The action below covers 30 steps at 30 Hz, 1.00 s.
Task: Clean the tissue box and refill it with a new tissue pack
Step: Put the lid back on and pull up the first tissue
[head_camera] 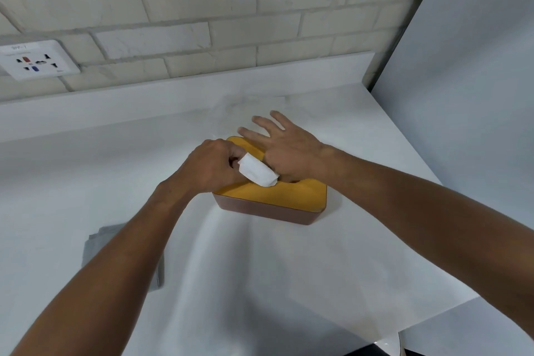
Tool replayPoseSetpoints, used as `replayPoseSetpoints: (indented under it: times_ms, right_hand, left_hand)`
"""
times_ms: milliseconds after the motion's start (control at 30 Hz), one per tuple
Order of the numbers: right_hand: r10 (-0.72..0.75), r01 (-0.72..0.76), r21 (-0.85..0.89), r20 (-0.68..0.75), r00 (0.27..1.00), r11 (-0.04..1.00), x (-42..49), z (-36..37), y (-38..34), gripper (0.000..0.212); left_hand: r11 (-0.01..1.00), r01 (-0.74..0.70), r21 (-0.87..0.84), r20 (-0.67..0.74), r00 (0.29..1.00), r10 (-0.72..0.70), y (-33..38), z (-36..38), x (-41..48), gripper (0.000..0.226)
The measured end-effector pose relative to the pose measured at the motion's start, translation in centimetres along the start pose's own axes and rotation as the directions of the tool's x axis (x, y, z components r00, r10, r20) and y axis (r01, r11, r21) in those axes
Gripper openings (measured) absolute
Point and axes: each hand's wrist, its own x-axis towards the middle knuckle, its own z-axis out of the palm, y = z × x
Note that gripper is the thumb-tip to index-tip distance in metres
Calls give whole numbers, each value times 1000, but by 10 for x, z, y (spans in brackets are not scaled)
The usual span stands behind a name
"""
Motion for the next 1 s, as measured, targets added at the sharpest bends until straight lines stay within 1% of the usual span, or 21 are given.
replayPoseSetpoints:
  times_ms: [67, 133, 167, 200, 300, 367, 433, 500, 567, 600, 667, 733, 800, 867, 933, 967, 1000]
  right_hand:
    - [-15, 13, 64, 40, 999, 998, 10, 6, 0, 28]
    - [-1, 0, 92, 12, 1000, 996, 15, 15, -2, 41]
    - [7, -5, 101, -10, 1000, 995, 16, 20, -4, 43]
    - [14, -11, 102, -32, 999, 995, 17, 24, -4, 46]
    - [48, -40, 98, -78, 996, 994, 17, 29, -6, 56]
    - [44, -36, 85, -89, 995, 996, 18, 30, -6, 63]
    - [4, 0, 43, -88, 996, 999, 18, 27, -6, 67]
    - [-25, 28, 32, -87, 996, 999, 17, 23, -7, 64]
    - [-35, 41, 74, -81, 996, 996, 17, 20, -8, 63]
    - [-40, 49, 110, -78, 996, 993, 16, 20, -9, 65]
    - [-43, 56, 164, -84, 996, 985, 16, 19, -10, 69]
    - [-36, 54, 211, -88, 995, 976, 13, 16, -9, 70]
    - [-35, 59, 304, -85, 996, 951, 10, 12, -5, 68]
    - [-24, 53, 325, -94, 995, 944, 5, 8, -3, 62]
    - [20, 15, 321, -106, 994, 947, 0, 4, -3, 60]
    - [64, -14, 380, -120, 991, 925, -4, 2, -3, 62]
    - [118, -45, 469, -129, 985, 882, -8, -1, -3, 67]
  left_hand:
    - [1000, 8, -23, 30, 1000, -7, 2, -2, -1, 15]
    - [998, 10, -57, 30, 1000, -8, 3, -4, -3, 24]
    - [997, 10, -73, 25, 1000, -8, 2, -4, -4, 26]
    - [996, 10, -87, 25, 1000, -8, 1, -4, -5, 25]
    - [989, 23, -143, 2, 1000, -23, -1, -6, -7, 14]
    - [985, 36, -167, -24, 999, -41, -1, -9, -10, 22]
    - [978, 28, -205, -36, 999, -36, 0, -12, -12, 20]
    - [963, 49, -264, -32, 998, -60, 1, -13, -14, 22]
    - [948, 70, -312, -34, 996, -85, 1, -14, -15, 26]
    - [945, 71, -320, -38, 995, -88, 1, -15, -16, 23]
    - [945, 76, -317, -34, 995, -92, -1, -18, -18, 20]
    - [953, 92, -288, -14, 995, -100, -3, -17, -20, 29]
    - [960, 113, -258, -5, 993, -118, -4, -14, -21, 38]
    - [967, 126, -220, -17, 991, -133, -2, -11, -22, 39]
    - [979, 132, -157, -32, 990, -139, -2, -9, -23, 46]
    - [982, 135, -133, -28, 990, -140, -2, -10, -22, 49]
    - [984, 136, -116, -12, 990, -139, -2, -10, -22, 44]
